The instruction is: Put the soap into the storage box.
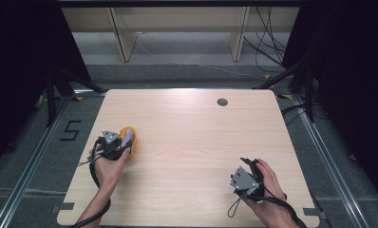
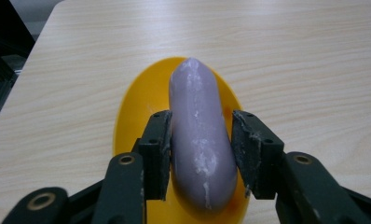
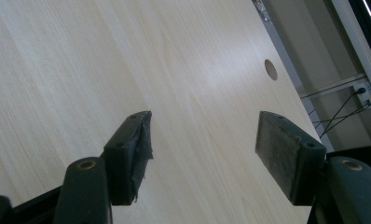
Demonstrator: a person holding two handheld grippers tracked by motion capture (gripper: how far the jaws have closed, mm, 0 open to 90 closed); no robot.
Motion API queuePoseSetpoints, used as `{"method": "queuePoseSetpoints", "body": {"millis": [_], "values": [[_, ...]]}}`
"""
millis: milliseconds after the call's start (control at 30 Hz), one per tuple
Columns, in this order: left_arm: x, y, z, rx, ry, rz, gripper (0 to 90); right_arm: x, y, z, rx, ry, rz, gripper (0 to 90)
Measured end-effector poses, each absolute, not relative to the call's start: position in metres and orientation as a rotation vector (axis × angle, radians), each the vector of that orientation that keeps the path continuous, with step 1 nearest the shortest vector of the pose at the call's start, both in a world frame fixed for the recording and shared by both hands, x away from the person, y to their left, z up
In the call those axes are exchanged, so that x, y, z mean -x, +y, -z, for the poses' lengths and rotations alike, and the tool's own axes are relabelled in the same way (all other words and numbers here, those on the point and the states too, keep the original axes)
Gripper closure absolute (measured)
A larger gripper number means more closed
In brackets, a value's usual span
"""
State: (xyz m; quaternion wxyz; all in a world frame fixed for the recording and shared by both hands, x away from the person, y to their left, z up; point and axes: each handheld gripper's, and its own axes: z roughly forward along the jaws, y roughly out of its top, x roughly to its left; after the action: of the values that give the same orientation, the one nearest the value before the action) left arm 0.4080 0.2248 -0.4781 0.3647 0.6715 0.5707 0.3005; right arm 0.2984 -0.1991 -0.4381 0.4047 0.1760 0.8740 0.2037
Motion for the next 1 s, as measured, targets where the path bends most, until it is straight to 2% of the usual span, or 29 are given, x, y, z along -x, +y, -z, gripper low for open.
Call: {"method": "queuePoseSetpoints", "body": {"millis": [267, 500, 767, 1000], "values": [[-0.401, 0.229, 0.469, -1.703, 1.431, -0.759, 43.3, -0.298, -0.201, 0.438, -0.442, 2.205, -0.506, 36.2], [-0.374, 0.248, 0.464, -1.698, 1.329, -0.737, 32.8, -0.298, -0.203, 0.438, -0.45, 2.202, -0.511, 35.8], [-0.33, 0.276, 0.48, -1.712, 1.318, -0.716, 31.4, -0.299, -0.204, 0.44, -0.489, 2.215, -0.521, 35.7], [-0.312, 0.289, 0.493, -1.733, 1.348, -0.701, 31.6, -0.301, -0.206, 0.442, -0.523, 2.241, -0.548, 35.7]]}}
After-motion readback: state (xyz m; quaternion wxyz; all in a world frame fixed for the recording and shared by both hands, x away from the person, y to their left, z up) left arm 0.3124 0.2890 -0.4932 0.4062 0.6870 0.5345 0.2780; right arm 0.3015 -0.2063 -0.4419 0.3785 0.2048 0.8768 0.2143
